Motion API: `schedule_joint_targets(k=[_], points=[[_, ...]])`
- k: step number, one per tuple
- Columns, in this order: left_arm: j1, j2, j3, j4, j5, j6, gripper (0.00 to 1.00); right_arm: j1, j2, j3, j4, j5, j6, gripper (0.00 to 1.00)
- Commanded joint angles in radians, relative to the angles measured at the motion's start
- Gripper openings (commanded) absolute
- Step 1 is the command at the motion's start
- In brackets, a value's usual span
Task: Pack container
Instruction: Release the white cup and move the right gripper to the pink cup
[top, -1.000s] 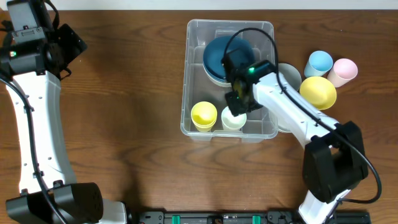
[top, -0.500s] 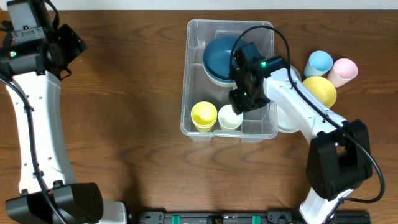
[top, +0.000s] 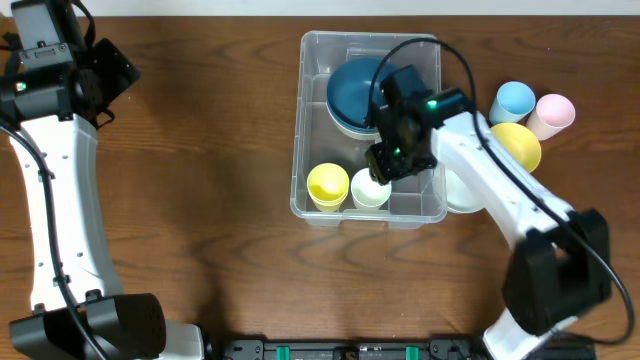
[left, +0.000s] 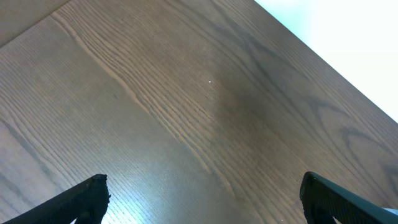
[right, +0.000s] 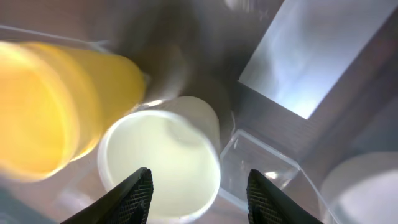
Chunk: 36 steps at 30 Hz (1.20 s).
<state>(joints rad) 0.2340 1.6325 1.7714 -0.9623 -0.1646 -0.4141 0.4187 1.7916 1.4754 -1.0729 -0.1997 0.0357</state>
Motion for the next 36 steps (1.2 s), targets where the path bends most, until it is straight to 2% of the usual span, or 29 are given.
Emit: schedule_joint_targets(k=[1,6,9,12,16,21,25,36], points=[[0.003,-0.005,0.005,-0.002,-0.012,0.014,0.98,-0.016,-0.139,-0.002,0.001,-0.01,-0.024,0.51],[0.003,-0.005,0.005,-0.002,-0.012,0.014,0.98,-0.093,-0.29,-0.002,0.009,0.066,0.048,0.53],[0.003,-0.005,0.005,-0.002,-0.012,0.014,0.98,-0.178,-0.361,-0.002,0.009,0.138,0.094,0.6],[0.003,-0.005,0.005,-0.002,-0.012,0.014,0.98,-0.298,-0.415,-0.002,0.007,0.199,0.142,0.65],[0.003,-0.005,0.005,-0.002,-0.012,0.014,0.98,-0.494,-0.446,-0.002,0.01,0.226,0.24,0.63],[0.003,-0.005,0.005,-0.002,-0.012,0.014,0.98,-0.729,-0.418,-0.002,0.04,0.224,0.301,0.6],[0.003,-0.005,0.005,-0.002,-0.012,0.014,0.98,-0.834,-0.366,-0.002,0.075,0.217,0.309,0.59],[0.003,-0.005,0.005,-0.002,-0.012,0.014,0.98,-0.895,-0.129,-0.002,0.22,0.139,0.334,0.6]])
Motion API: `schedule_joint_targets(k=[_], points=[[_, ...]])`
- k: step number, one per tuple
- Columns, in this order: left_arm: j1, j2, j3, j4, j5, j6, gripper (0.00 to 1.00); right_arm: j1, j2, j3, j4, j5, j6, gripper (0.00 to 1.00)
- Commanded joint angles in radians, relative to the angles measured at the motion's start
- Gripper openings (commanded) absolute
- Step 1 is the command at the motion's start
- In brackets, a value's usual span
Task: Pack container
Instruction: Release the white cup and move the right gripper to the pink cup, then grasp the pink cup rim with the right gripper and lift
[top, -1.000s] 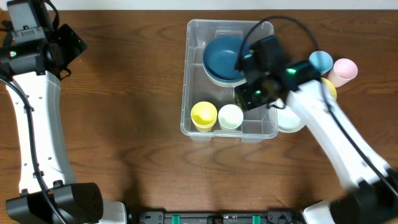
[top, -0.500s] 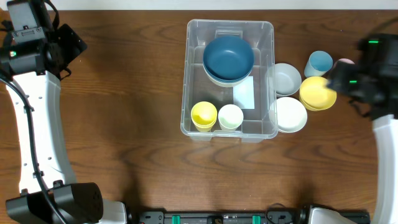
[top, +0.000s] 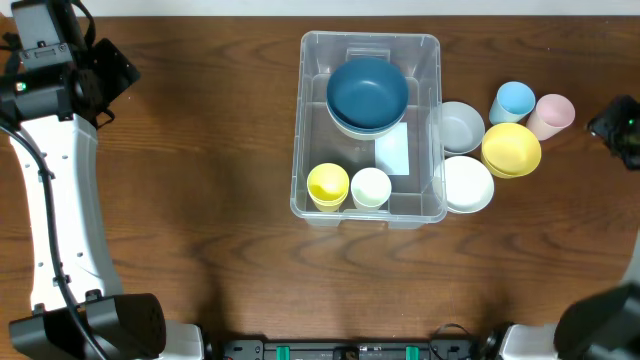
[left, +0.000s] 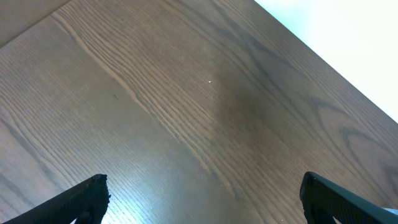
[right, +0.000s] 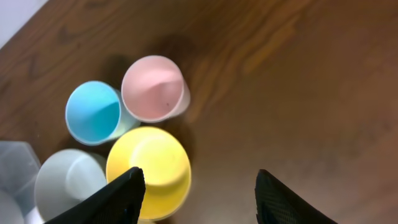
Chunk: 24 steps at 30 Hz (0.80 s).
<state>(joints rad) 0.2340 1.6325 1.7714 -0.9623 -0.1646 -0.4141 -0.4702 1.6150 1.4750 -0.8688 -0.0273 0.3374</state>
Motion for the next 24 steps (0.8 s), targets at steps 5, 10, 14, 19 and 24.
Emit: schedule_joint_targets(k=[5,10,14,19,24], points=[[0.003,-0.005,0.005,-0.002,-0.012,0.014,0.98,-0.005,0.162,-0.002,0.089,-0.034,0.059,0.61],[0.003,-0.005,0.005,-0.002,-0.012,0.014,0.98,0.006,0.255,-0.002,0.142,-0.046,0.059,0.61],[0.003,-0.005,0.005,-0.002,-0.012,0.014,0.98,0.018,0.311,-0.002,0.179,-0.056,0.059,0.61],[0.003,-0.005,0.005,-0.002,-0.012,0.014,0.98,0.04,0.362,-0.002,0.232,-0.06,0.058,0.61],[0.003,-0.005,0.005,-0.002,-0.012,0.014,0.98,0.059,0.393,-0.002,0.257,-0.059,0.052,0.61]])
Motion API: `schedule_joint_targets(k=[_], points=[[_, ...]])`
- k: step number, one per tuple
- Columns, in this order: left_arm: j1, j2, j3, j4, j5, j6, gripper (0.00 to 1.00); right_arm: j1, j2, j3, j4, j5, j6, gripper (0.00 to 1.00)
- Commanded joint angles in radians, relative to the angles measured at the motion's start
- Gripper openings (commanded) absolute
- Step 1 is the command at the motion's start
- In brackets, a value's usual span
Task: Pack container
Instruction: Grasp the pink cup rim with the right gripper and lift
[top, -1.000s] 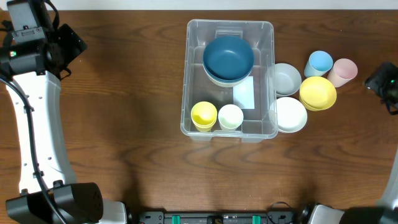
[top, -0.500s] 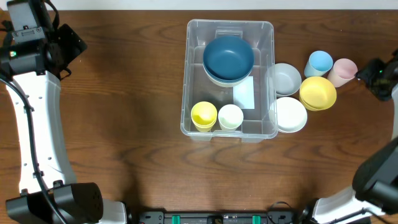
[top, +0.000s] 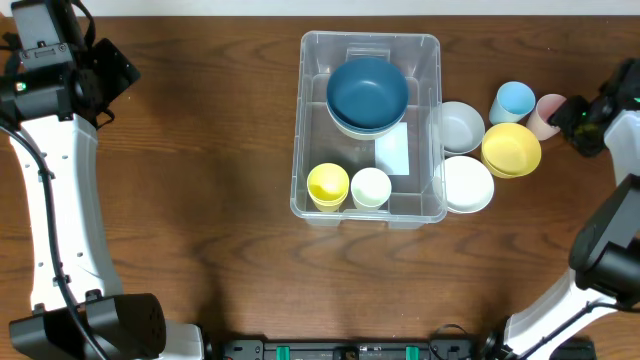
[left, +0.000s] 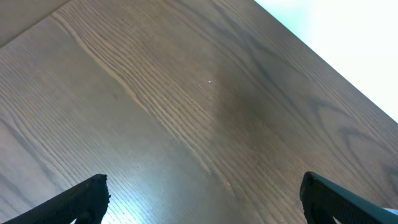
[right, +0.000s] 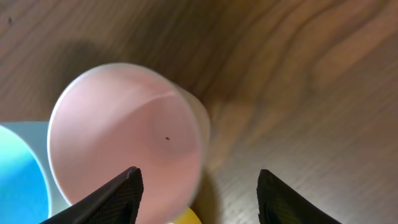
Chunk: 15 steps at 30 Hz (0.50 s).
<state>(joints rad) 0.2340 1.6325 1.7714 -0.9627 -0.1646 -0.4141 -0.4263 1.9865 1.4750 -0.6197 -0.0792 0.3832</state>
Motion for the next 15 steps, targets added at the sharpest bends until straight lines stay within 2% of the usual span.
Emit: schedule_joint_targets(k=[1,6,8,12,15], points=[[0.003,-0.005,0.005,-0.002,-0.012,0.014,0.98,0.018,0.025,-0.002,0.011,-0.007,0.005,0.6],[0.003,-0.005,0.005,-0.002,-0.012,0.014,0.98,0.021,0.048,-0.002,0.018,0.002,0.005,0.52],[0.003,-0.005,0.005,-0.002,-0.012,0.014,0.98,0.021,0.049,-0.002,0.018,0.002,0.005,0.44],[0.003,-0.005,0.005,-0.002,-0.012,0.014,0.98,0.018,0.044,-0.002,0.013,0.004,0.005,0.19],[0.003,-0.005,0.005,-0.002,-0.012,0.014,0.98,0.009,0.034,-0.002,-0.005,0.008,0.005,0.11]])
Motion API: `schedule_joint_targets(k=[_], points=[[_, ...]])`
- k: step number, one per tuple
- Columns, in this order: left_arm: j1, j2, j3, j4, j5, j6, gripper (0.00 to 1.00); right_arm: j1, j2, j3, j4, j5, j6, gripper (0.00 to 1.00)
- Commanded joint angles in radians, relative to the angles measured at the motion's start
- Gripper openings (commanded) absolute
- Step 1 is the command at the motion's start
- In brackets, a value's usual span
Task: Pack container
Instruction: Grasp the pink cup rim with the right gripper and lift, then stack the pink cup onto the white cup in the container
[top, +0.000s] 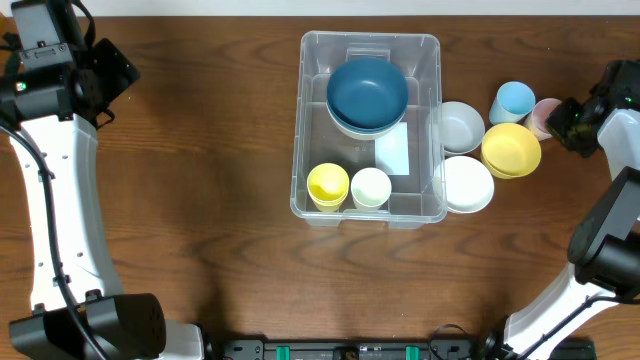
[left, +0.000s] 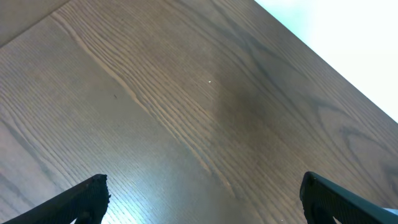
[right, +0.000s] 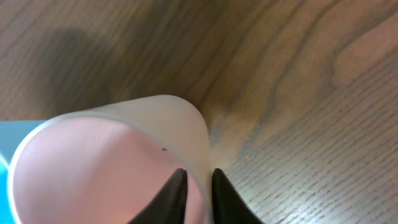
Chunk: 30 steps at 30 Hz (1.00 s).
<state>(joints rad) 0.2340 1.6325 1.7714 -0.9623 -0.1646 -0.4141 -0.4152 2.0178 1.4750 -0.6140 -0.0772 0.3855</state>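
A clear plastic container (top: 300, 130) holds a dark blue bowl (top: 367, 92), a yellow cup (top: 327, 186), a white cup (top: 371, 187) and a pale square piece (top: 393, 151). To its right stand a grey bowl (top: 461, 126), a white bowl (top: 468, 185), a yellow bowl (top: 511, 149), a blue cup (top: 515, 100) and a pink cup (right: 106, 168). My right gripper (right: 194, 186) is shut on the pink cup's wall, one finger inside and one outside. My left gripper (left: 202, 199) stands open over bare wood at the far left.
The table's back edge (left: 348, 68) runs close behind my left gripper. The blue cup (right: 9, 162) touches the pink cup's left side. The right arm (top: 615, 110) reaches in from the table's right edge.
My right gripper was open around the pink cup's rim. Now it has closed on the cup's wall and sits lower on it. The left arm has not moved.
My right gripper was open inside the container over the white cup beside the yellow one. Then it hung open above the cups and bowls at the right. Then it straddled the pink cup's rim, and now it grips that cup.
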Motion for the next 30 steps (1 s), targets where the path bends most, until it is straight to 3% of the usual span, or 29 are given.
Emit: schedule_joint_targets(k=[1,4,14,18,25,30], points=[[0.003,-0.005,0.005,-0.002,-0.012,0.014,0.98,-0.006,-0.003,-0.002,-0.019,0.011,0.002,0.08],[0.003,-0.005,0.005,-0.002,-0.012,0.014,0.98,-0.025,-0.035,-0.001,-0.06,0.036,0.002,0.02],[0.003,-0.005,0.005,-0.002,-0.012,0.014,0.98,-0.03,-0.334,-0.001,-0.245,0.061,-0.027,0.01],[0.003,-0.005,0.005,-0.002,-0.012,0.014,0.98,0.028,-0.488,-0.001,-0.318,-0.055,-0.114,0.01],[0.003,-0.005,0.005,-0.002,-0.012,0.014,0.98,0.278,-0.703,-0.001,-0.421,-0.092,-0.182,0.01],[0.003,-0.005,0.005,-0.002,-0.012,0.014,0.98,0.531,-0.752,-0.002,-0.443,-0.056,-0.18,0.01]])
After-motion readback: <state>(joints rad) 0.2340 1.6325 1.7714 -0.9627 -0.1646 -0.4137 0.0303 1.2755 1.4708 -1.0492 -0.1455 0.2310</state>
